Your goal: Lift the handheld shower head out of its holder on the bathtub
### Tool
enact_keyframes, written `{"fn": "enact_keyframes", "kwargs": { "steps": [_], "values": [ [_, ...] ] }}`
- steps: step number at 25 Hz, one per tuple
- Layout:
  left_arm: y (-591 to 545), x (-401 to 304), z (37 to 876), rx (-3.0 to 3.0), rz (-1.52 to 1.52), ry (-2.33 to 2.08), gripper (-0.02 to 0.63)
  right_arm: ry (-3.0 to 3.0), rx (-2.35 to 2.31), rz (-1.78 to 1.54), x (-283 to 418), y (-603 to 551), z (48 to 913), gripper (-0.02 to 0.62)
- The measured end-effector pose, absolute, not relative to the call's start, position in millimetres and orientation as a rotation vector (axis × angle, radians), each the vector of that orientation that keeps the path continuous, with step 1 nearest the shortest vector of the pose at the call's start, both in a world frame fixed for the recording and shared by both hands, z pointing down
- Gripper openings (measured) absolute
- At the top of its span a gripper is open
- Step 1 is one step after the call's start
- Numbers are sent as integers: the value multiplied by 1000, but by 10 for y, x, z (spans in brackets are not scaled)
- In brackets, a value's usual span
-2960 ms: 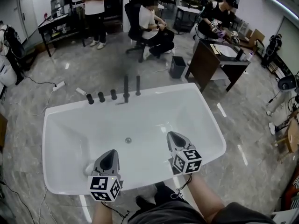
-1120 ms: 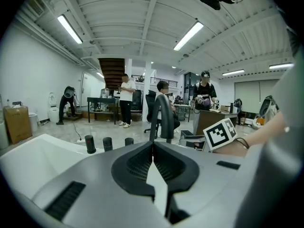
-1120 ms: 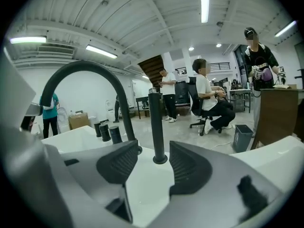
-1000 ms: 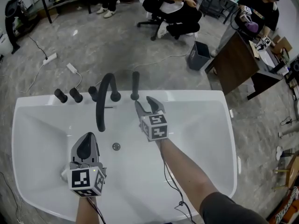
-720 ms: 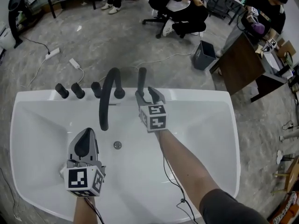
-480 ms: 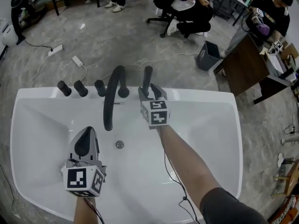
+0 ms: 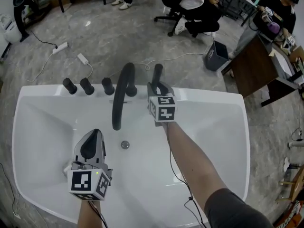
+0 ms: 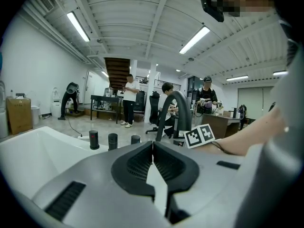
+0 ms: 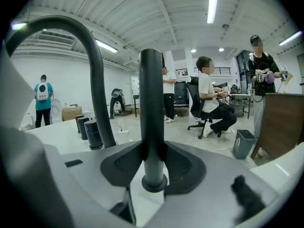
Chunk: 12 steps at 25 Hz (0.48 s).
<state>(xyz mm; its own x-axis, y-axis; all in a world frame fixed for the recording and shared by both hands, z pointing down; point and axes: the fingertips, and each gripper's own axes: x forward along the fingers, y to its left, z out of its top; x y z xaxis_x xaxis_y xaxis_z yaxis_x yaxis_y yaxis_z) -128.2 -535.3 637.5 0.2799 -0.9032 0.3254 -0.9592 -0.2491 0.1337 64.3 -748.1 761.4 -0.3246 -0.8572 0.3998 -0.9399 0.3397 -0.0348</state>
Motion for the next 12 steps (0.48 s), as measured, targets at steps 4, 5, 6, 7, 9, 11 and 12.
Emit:
{"fn": "enact_keyframes", "kwargs": {
  "steps": [4, 5, 6, 7, 9, 11, 12],
  "values": [
    [-5301, -1328, 6417, 2225, 275, -1695, 15, -2270, 1611, 446, 667, -7447, 7608, 141],
    [-5286, -1329, 6406, 2223, 275, -1695, 15, -2269, 1634, 460, 687, -7437, 7567, 141],
    [-5271, -1329, 6385, 2223, 274, -1695, 15, -2275, 1653, 457, 701, -7431, 7502, 141],
    [-5252, -1326, 6358, 2224, 273, -1695, 15, -2284, 1660, 439, 706, -7424, 7426, 141],
    [-5208, -1319, 6273, 2231, 270, -1696, 15, -2301, 1653, 399, 700, -7386, 7270, 141],
    [-5162, -1313, 6151, 2238, 269, -1701, 15, -2314, 1646, 374, 696, -7316, 7110, 141],
    [-5139, -1307, 6084, 2243, 267, -1703, 15, -2319, 1644, 362, 701, -7276, 7029, 141]
  ]
}}
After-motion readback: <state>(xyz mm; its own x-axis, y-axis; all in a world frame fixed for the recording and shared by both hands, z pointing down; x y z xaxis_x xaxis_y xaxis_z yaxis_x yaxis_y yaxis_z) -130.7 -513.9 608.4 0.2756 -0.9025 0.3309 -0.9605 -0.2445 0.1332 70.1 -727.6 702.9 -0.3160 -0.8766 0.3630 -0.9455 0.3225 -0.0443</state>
